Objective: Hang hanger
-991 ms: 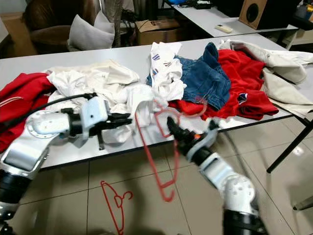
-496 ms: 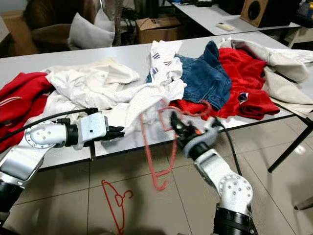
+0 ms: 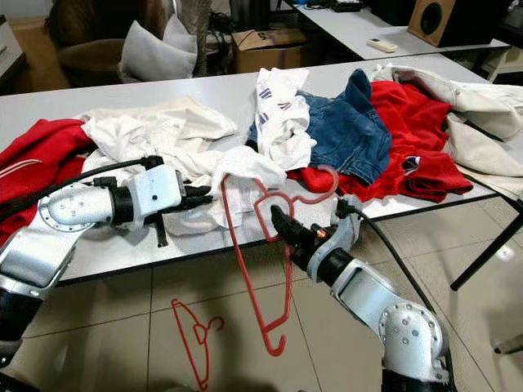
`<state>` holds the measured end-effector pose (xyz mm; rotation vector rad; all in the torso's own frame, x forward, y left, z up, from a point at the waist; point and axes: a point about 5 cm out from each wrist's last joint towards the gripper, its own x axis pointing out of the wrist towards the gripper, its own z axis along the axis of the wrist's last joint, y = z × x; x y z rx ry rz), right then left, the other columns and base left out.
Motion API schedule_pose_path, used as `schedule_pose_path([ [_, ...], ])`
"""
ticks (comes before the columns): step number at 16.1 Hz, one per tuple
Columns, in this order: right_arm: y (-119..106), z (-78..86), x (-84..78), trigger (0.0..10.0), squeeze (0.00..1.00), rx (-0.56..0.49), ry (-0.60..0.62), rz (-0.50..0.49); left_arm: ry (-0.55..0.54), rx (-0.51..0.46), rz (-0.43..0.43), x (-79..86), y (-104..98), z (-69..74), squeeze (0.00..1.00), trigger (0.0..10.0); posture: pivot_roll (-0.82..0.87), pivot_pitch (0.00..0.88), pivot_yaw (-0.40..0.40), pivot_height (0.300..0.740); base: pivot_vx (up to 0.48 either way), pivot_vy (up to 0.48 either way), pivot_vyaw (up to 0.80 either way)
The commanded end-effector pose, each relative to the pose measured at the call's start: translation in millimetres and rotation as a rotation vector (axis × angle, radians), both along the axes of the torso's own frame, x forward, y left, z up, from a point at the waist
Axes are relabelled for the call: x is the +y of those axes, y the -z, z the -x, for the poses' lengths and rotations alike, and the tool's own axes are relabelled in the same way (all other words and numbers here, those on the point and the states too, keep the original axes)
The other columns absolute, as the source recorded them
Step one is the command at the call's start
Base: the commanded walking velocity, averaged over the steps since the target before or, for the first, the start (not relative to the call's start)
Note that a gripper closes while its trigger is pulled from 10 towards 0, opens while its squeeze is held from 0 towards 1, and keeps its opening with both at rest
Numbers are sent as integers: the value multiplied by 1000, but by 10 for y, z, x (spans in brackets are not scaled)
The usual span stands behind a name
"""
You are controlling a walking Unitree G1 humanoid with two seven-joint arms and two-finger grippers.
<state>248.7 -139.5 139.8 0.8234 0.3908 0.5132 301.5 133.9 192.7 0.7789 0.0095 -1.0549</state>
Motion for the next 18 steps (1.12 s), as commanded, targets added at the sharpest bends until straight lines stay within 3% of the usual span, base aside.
schedule_pose_path([
  [1,-63,46,-22,10000,0,-24,12,-34,-15,32,-29,0,111,53,0,0,-139,0,26,710,0,0,0],
  [5,-52,80,-56,10000,0,1,53,-72,-21,84,-58,-5,281,139,0,0,-145,0,25,710,0,0,0],
  [7,17,0,-88,10000,0,17,124,-37,20,110,-9,-87,238,172,0,0,-144,0,31,710,0,0,0],
  [10,46,-122,-104,10000,0,8,206,-18,26,123,-29,-76,241,162,0,0,-142,0,35,710,0,0,0],
  [11,27,-151,-85,10000,0,0,214,-46,21,128,-43,-56,260,158,0,0,-138,0,42,710,0,0,0],
  [12,-58,-214,-23,10000,0,-10,223,-196,10,138,-68,-18,321,159,0,0,-137,0,41,710,0,0,0],
  [13,-79,-234,-1,10000,0,-10,219,-233,10,139,-68,-17,331,159,0,0,-137,0,42,710,0,0,0],
  [17,19,-276,102,10000,0,33,188,-203,45,137,-38,-59,244,138,0,0,-132,0,50,710,0,0,0],
  [18,18,-315,98,10000,0,22,217,-242,86,163,-42,-66,234,176,0,0,-133,0,53,710,0,0,0],
])
